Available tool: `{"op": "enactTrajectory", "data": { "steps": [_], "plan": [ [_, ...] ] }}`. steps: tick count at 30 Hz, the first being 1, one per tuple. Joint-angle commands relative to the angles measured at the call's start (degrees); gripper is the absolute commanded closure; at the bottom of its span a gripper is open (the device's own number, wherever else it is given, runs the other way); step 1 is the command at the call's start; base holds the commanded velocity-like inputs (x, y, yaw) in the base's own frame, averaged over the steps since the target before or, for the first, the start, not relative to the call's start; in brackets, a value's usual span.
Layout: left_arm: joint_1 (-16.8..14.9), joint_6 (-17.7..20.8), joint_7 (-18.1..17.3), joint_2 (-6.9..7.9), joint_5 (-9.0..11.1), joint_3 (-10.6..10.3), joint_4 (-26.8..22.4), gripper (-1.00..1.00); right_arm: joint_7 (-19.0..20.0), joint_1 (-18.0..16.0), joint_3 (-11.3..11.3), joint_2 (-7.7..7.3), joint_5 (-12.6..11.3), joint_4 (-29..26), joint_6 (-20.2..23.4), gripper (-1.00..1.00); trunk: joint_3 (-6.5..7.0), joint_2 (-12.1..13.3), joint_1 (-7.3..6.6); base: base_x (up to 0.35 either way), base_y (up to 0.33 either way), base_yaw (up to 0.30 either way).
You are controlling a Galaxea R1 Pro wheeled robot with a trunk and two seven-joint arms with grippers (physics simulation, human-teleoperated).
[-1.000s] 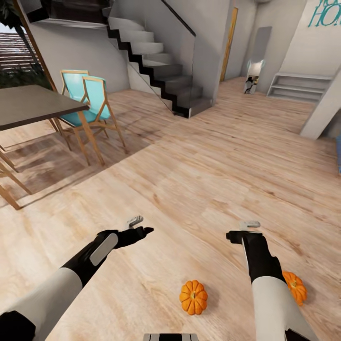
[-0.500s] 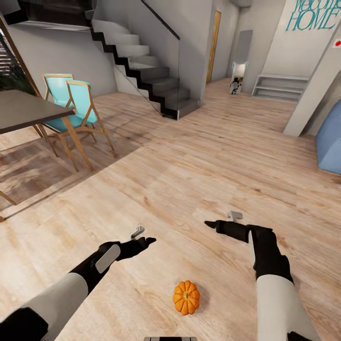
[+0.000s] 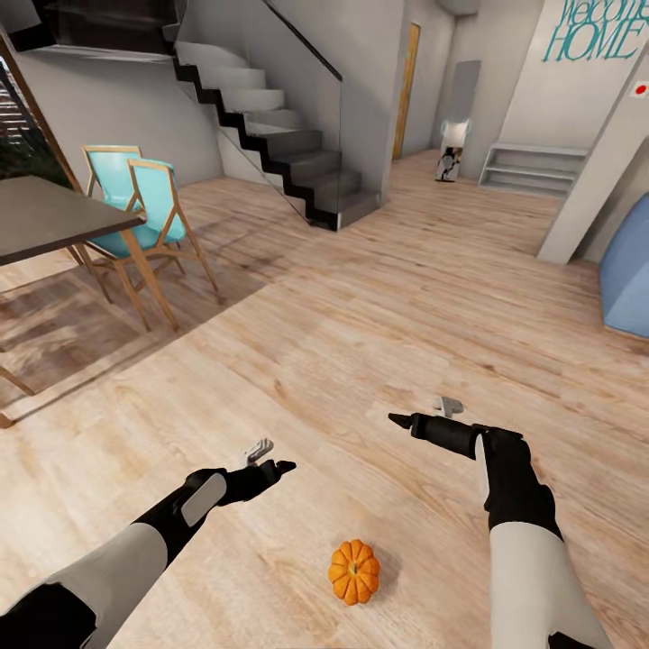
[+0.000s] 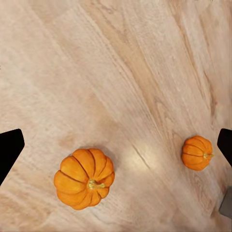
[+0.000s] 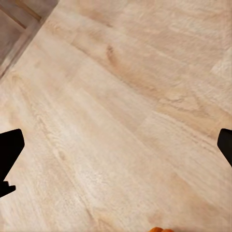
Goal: Place each of the two pumpkins and all three candles from the living room inside a cabinet in the living room (use any cabinet), then make sure every cabinet is closed, and position the cauldron so it is next to a table in the living room.
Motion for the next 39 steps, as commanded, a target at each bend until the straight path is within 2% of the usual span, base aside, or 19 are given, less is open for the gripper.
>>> {"op": "enactTrajectory", "data": {
  "steps": [1, 6, 7, 9, 10, 14, 16, 20, 25, 28, 30, 31, 32, 35, 39],
  "plan": [
    [0.0, 0.0, 0.0, 0.01, 0.0, 0.0, 0.1, -1.00, 0.0, 0.0, 0.0, -0.07, 0.0, -0.1, 0.0, -1.00, 0.18, 0.4, -0.22, 0.000, 0.000, 0.000],
    [0.0, -0.4, -0.8, 0.47, 0.1, 0.2, -0.4, -1.00, 0.0, 0.0, 0.0, -0.04, 0.0, 0.0, 0.0, -1.00, 0.54, 1.2, -0.66, 0.000, 0.000, 0.000],
    [0.0, -0.4, -3.9, 0.63, 0.3, 1.8, -0.6, -1.00, 0.0, 0.0, 0.0, 0.00, 0.0, 0.1, -0.1, -1.00, 0.54, 1.2, -0.66, 0.000, 0.000, 0.000],
    [0.0, -0.3, -4.8, 0.53, 0.3, 2.1, -0.7, -1.00, 0.0, 0.0, 0.0, 0.00, 0.0, 0.2, -0.1, -1.00, 0.54, 1.2, -0.66, 0.000, 0.000, 0.000],
    [0.0, 0.3, -5.7, -0.15, 0.3, 2.3, -0.7, -1.00, 0.0, 0.0, 0.0, -0.02, 0.0, 0.2, -0.1, -1.00, 0.36, 0.8, -0.44, 0.000, 0.000, 0.000],
    [0.0, 0.2, -5.3, -2.30, -0.2, 2.2, -0.1, -1.00, -0.1, 0.0, 0.0, -0.03, 0.0, 0.2, -0.1, -1.00, -0.35, -0.8, 0.43, 0.000, 0.000, 0.000],
    [0.0, -0.2, -3.6, -4.80, -0.4, 2.0, 1.8, -1.00, -0.1, 0.0, 0.0, -0.03, 0.0, 0.2, -0.1, -1.00, -0.71, -1.6, 0.87, 0.000, 0.000, 0.000],
    [0.0, -0.4, -2.3, -6.62, -0.5, 1.9, 5.0, -1.00, -0.1, 0.0, 0.0, -0.04, 0.0, 0.1, -0.1, -1.00, -1.43, -3.2, 1.75, 0.000, 0.000, 0.000],
    [0.0, -0.7, -2.5, -6.23, -0.6, 1.7, 5.7, -1.00, 0.0, 0.0, 0.0, 0.00, 0.0, 0.0, 0.0, -1.00, -2.33, -5.2, 2.85, 0.000, 0.000, 0.000],
    [0.1, -4.2, -2.7, -5.23, -0.9, 1.3, 6.4, -1.00, 0.0, 0.0, 0.0, 0.24, 0.0, -0.1, 0.0, -1.00, -2.87, -6.4, 3.51, 0.000, 0.000, 0.000],
    [0.2, -10.4, -2.8, -5.35, -0.9, 0.2, 8.7, -1.00, 0.0, 0.0, 0.0, 0.41, 0.0, -0.1, 0.0, -1.00, -3.23, -7.2, 3.95, 0.000, 0.000, 0.000],
    [0.2, -13.3, -2.7, -5.70, -1.0, -1.5, 10.2, -1.00, 0.0, 0.0, 0.1, 0.48, 0.0, -0.1, 0.0, -1.00, -3.41, -7.6, 4.17, 0.000, 0.000, 0.000],
    [0.2, -14.5, -2.8, -5.78, -1.0, -3.1, 10.8, -1.00, 0.0, 0.0, 0.1, 0.51, 0.0, -0.1, 0.0, -1.00, -3.59, -8.0, 4.39, 0.000, 0.000, 0.000],
    [0.2, -16.1, -2.8, -5.69, -0.9, -6.7, 11.7, -1.00, 0.4, 0.0, 0.1, 0.50, 0.0, -0.1, 0.1, -1.00, -4.12, -9.2, 5.05, 0.000, 0.000, 0.000],
    [0.2, -16.5, -3.2, -5.88, -0.8, -8.0, 11.9, -1.00, 2.8, 0.0, 0.1, 0.33, 0.0, -0.2, 0.2, -1.00, -4.84, -10.8, 5.93, 0.000, 0.000, 0.000]
  ]
}}
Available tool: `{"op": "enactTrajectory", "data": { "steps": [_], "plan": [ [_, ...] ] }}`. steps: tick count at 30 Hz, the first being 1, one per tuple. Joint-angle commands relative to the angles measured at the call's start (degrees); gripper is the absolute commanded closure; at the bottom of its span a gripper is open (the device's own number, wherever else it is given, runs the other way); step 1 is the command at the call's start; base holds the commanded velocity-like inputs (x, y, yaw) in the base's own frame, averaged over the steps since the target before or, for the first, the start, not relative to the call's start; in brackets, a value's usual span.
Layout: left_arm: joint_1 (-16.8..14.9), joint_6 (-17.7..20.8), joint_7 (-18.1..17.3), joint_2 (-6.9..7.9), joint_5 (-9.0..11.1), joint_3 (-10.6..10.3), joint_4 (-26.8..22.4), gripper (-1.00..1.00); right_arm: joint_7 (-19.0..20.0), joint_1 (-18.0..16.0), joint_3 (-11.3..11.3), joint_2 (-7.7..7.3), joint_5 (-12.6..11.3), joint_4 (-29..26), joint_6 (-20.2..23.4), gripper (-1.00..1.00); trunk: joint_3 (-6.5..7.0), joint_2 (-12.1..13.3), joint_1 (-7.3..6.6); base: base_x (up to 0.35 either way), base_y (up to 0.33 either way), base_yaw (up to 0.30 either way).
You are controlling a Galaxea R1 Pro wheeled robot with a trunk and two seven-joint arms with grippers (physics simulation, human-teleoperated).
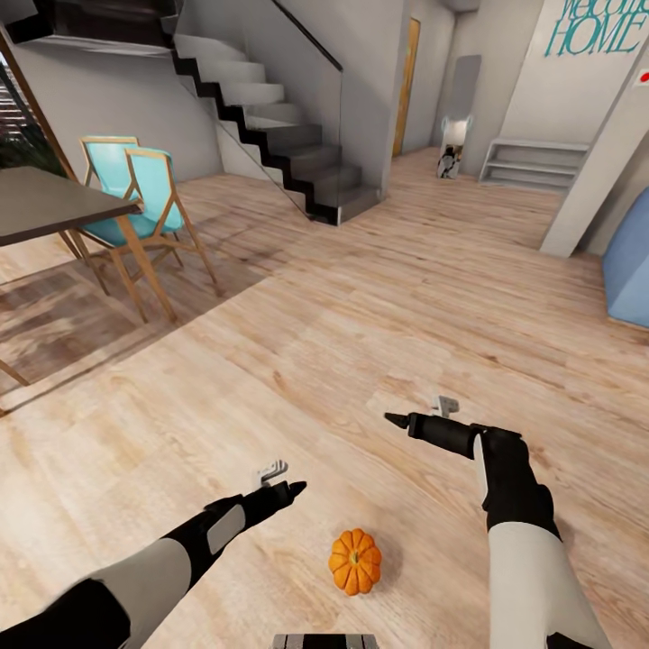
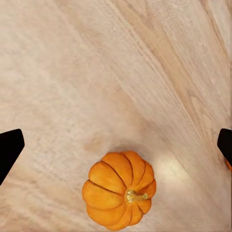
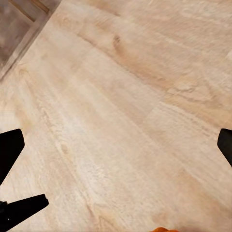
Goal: Place each of the two pumpkins and all three candles from the living room inside a cabinet in the living room (use any cabinet), then make sure every cabinet is closed, and position the cauldron so it is next to a table in the living room.
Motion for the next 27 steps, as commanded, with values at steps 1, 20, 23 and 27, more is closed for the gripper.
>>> {"op": "enactTrajectory", "data": {
  "steps": [1, 20, 23, 27],
  "plan": [
    [0.0, 0.0, -0.6, -0.10, 0.0, -0.1, 0.0, -1.00, 0.9, 0.0, 0.0, -0.04, 0.0, 0.0, 0.0, -1.00, -0.18, -0.4, 0.22, 0.000, 0.000, 0.000],
    [-0.9, 11.7, -10.4, 0.33, -5.1, -5.7, -0.2, -1.00, 3.8, 0.0, 0.0, -0.17, 0.0, 0.0, 0.1, -1.00, -3.78, -6.4, 3.56, 0.000, 0.000, 0.000],
    [-0.9, 11.7, -10.5, 0.22, -5.2, -5.7, -0.1, -1.00, 3.8, 0.0, 0.1, -0.13, 0.0, 0.0, 0.1, -1.00, -4.44, -6.4, 3.63, 0.000, 0.000, 0.000],
    [-0.9, 11.8, -10.6, 0.18, -5.1, -5.7, -0.3, -1.00, 3.8, 0.0, 0.1, -0.18, 0.0, 0.0, 0.1, -1.00, -5.33, -6.4, 3.74, 0.000, 0.000, 0.000]
  ]
}}
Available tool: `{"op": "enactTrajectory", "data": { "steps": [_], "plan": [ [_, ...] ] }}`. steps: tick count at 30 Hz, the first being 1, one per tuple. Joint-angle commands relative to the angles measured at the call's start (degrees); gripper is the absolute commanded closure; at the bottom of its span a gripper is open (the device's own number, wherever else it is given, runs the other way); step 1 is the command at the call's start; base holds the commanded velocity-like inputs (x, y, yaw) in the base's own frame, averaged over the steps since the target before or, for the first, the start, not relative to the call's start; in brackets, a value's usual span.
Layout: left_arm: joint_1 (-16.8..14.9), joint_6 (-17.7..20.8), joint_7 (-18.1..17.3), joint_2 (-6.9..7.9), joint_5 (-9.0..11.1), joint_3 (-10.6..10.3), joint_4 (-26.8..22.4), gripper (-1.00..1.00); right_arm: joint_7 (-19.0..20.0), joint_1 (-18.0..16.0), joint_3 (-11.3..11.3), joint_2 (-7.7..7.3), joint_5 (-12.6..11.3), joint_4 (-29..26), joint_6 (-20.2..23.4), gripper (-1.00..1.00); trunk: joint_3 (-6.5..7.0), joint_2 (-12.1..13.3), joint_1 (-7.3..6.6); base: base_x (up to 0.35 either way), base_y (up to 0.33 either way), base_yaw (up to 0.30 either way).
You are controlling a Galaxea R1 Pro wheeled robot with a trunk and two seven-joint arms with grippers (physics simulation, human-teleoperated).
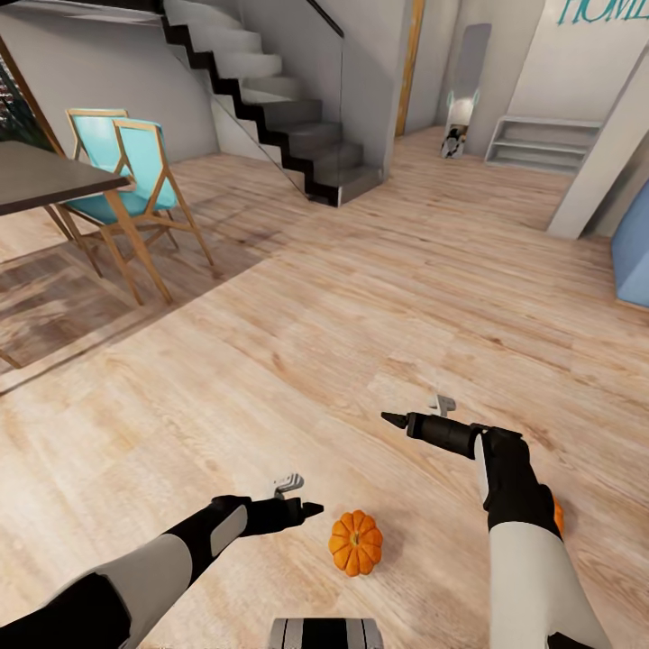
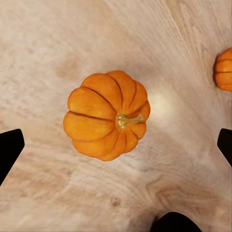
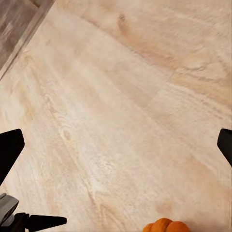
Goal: Place each of the two pumpkins and all three candles from the living room inside a cabinet in the living room (use any cabinet), then make sure every cabinet is closed, and position the cauldron so it is next to a table in the living room.
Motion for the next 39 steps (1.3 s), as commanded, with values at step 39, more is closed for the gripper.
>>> {"op": "enactTrajectory", "data": {
  "steps": [39],
  "plan": [
    [0.0, -0.2, -6.6, 1.23, -0.2, -0.2, -0.7, -1.00, 0.0, 0.0, 4.0, 0.10, -0.1, 0.0, 0.0, -1.00, -8.65, -0.5, 1.00, 0.000, 0.000, 0.000]
  ]
}}
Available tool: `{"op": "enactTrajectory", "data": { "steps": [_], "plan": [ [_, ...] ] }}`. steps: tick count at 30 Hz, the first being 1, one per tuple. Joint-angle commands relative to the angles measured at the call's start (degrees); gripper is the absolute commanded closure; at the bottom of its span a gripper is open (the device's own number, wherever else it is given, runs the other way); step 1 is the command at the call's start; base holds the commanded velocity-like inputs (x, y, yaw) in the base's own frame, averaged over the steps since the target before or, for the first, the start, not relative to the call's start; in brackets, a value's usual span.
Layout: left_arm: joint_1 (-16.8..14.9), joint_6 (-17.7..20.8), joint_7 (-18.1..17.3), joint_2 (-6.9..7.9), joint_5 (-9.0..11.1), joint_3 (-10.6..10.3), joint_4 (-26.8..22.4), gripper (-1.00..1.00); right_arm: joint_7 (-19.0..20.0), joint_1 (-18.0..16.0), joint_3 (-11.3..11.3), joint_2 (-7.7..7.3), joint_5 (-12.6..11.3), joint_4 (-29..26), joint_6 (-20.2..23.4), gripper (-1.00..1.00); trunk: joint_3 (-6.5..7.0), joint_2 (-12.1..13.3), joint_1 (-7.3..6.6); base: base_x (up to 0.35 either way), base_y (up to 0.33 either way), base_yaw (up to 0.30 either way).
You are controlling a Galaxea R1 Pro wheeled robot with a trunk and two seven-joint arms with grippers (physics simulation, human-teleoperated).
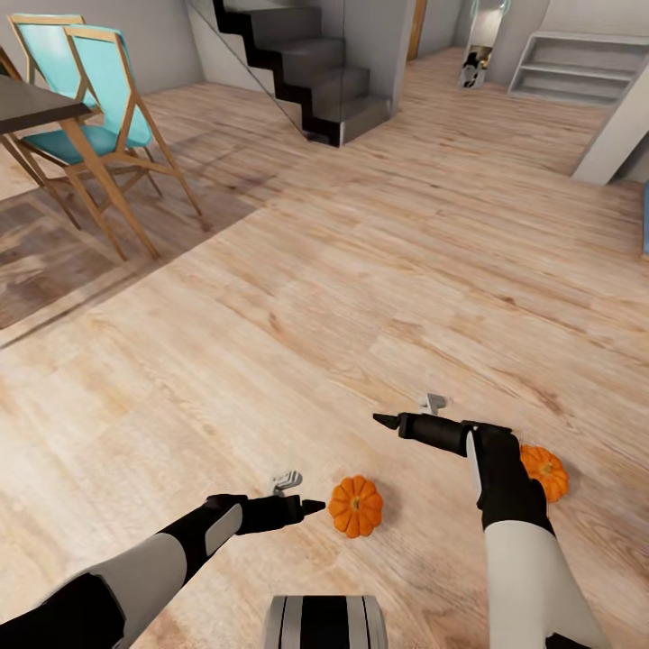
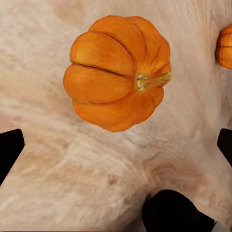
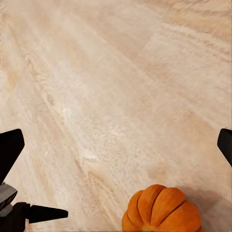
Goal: Place each of the two pumpkins and all three candles from the living room inside a cabinet in the living room (use any cabinet), then make sure every cabinet is closed, and position the cauldron so it is next to a table in the living room.
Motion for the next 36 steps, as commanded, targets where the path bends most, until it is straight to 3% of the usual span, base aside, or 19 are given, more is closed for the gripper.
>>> {"op": "enactTrajectory", "data": {
  "steps": [1, 12, 19, 21, 23, 30, 36],
  "plan": [
    [0.0, 0.0, 0.0, 0.02, 0.0, 0.0, 0.0, -1.00, 0.0, 0.0, 0.2, 0.01, 0.0, 0.0, 0.0, -1.00, -0.23, 0.0, 0.02, 0.000, 0.000, 0.000],
    [0.1, 0.0, -0.3, 0.00, 0.0, 0.0, 0.0, -1.00, 0.0, 0.0, 1.0, 0.04, 0.0, -0.1, 0.0, -1.00, -2.67, -0.2, 0.31, 0.000, 0.000, 0.000],
    [0.0, -0.3, -5.8, 0.48, -0.3, -0.1, -0.3, -1.00, 0.0, 0.0, 1.0, -0.23, -0.1, -0.1, 0.0, -1.00, -4.22, -0.3, 0.49, 0.000, 0.000, 0.000],
    [0.0, -0.3, -8.0, 0.93, -0.3, -0.1, -1.6, -1.00, 0.0, 0.0, 1.0, -0.29, -0.1, -0.1, 0.1, -1.00, -4.66, -0.3, 0.54, 0.000, 0.000, 0.000],
    [0.0, -0.3, -9.2, 2.48, -0.3, -0.1, -5.7, -1.00, 0.0, 0.0, 1.1, 0.01, -0.1, -0.1, 0.0, -1.00, -5.10, -0.3, 0.59, 0.000, 0.000, 0.000],
    [-0.7, -0.5, -9.4, 5.06, -0.3, 0.1, -13.6, -1.00, 0.5, 0.0, 1.0, -0.40, 0.0, -0.1, 0.0, -1.00, -6.65, -0.4, 0.77, 0.000, 0.000, 0.000],
    [-3.6, -5.3, -9.4, 7.13, -0.2, 0.5, -13.5, -1.00, 1.0, 0.0, 1.0, -0.45, 0.0, -0.1, 0.0, -1.00, -7.98, -0.5, 0.92, 0.000, 0.000, 0.000]
  ]
}}
